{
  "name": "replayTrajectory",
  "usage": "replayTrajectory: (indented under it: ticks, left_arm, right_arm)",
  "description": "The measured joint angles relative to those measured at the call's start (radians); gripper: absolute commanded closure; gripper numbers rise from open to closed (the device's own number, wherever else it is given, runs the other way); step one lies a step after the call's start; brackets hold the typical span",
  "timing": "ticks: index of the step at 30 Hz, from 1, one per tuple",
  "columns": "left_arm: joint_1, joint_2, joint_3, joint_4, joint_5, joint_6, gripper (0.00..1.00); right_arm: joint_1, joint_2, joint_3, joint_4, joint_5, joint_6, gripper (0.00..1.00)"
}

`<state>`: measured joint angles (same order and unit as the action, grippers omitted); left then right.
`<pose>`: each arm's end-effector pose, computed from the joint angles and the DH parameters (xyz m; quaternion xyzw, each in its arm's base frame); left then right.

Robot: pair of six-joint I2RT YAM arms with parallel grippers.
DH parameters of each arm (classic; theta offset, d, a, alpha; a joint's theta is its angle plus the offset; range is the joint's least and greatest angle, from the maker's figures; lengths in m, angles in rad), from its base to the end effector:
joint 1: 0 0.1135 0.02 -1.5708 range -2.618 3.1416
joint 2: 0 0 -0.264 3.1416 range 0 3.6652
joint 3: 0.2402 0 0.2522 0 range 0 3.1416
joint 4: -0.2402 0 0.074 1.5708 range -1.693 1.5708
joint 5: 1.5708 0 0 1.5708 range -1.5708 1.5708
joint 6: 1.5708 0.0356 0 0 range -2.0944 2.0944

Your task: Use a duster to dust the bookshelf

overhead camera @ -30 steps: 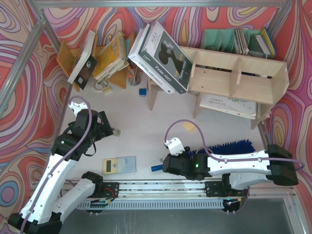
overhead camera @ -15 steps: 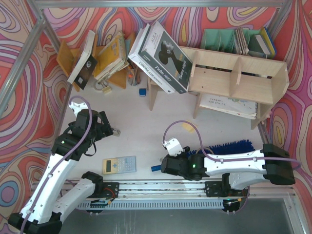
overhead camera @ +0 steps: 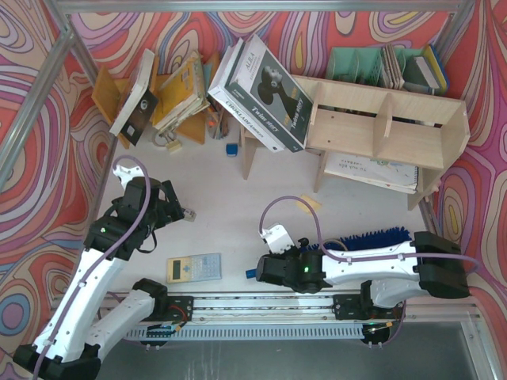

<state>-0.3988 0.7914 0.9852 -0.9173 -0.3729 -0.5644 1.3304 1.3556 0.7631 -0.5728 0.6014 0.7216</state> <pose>0.1373 -0.0438 0.3364 -0.1500 0.8864 -0.0374 0.4363 0.0770 0.2294 0.1894 -0.2235 0.9104 0.0141 0.3478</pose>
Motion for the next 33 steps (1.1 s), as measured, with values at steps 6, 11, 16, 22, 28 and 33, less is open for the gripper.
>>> replayTrajectory:
  ticks: [6,11,16,22,28,33]
  left_arm:
    - [0.0,0.0,0.0,0.0,0.003,0.0,0.02]
    - [0.0,0.002,0.0,0.0,0.007,0.0,0.02]
    - [0.0,0.002,-0.001,0.0,0.006,0.0,0.02]
    - [0.0,0.001,-0.001,0.001,0.007,0.0,0.02]
    - [0.0,0.001,-0.002,0.003,0.013,0.0,0.02]
    - [0.0,0.0,-0.002,0.003,0.014,0.0,0.02]
  right_arm:
    - [0.0,0.023,0.026,-0.017,0.033,0.001,0.8]
    - [0.0,0.025,0.046,-0.024,0.053,0.0,0.81]
    - [0.0,0.027,0.072,-0.034,0.073,0.001,0.85]
    - [0.0,0.037,0.095,-0.035,0.095,0.0,0.88]
    - [0.0,0.075,0.132,-0.028,0.113,-0.004,0.9]
    - [0.0,0.119,0.185,-0.001,0.13,-0.04,0.89]
